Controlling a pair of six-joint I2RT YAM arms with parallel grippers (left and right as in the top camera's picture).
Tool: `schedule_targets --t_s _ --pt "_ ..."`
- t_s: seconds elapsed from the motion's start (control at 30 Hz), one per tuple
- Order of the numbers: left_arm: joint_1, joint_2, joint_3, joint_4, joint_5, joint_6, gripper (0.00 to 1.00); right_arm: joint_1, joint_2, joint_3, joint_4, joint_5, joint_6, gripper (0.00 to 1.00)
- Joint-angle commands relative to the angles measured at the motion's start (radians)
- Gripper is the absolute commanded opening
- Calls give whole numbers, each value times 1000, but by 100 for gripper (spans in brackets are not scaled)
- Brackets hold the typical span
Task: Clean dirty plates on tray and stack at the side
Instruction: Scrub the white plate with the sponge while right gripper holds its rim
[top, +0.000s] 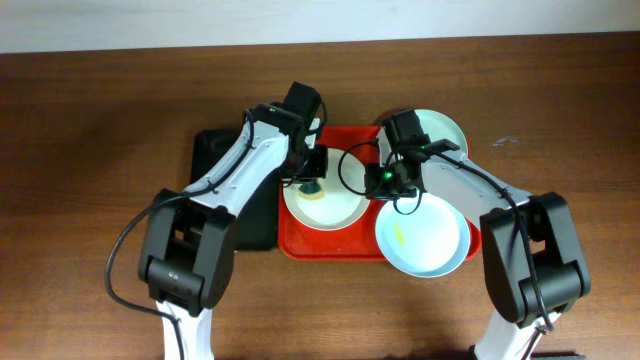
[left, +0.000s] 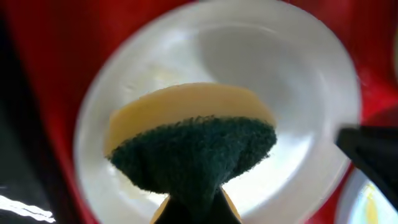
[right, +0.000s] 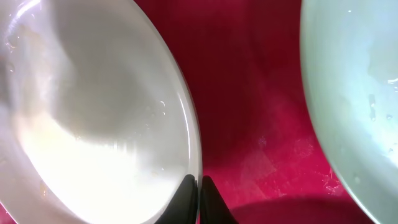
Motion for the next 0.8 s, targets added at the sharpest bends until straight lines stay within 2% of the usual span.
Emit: schedule_targets --t_s 0.0,0.33,0.47,0.6,0.67,0.77 --pt "-27 -13 -39 34 -129 -31 0 24 3 -7 0 -10 -17 4" --pt "-51 -10 -232 204 -163 -115 0 24 3 -7 0 -10 -17 4" --pt "-53 -10 -254 214 -53 -110 0 24 3 -7 1 -10 -17 4" --pt "-55 -11 -249 271 196 -37 0 24 3 -7 0 -10 -17 4" --pt "-48 -22 -225 261 206 -37 0 24 3 -7 0 -10 -17 4" --pt "-29 -90 -183 240 134 -38 0 24 3 -7 0 -10 -17 4"
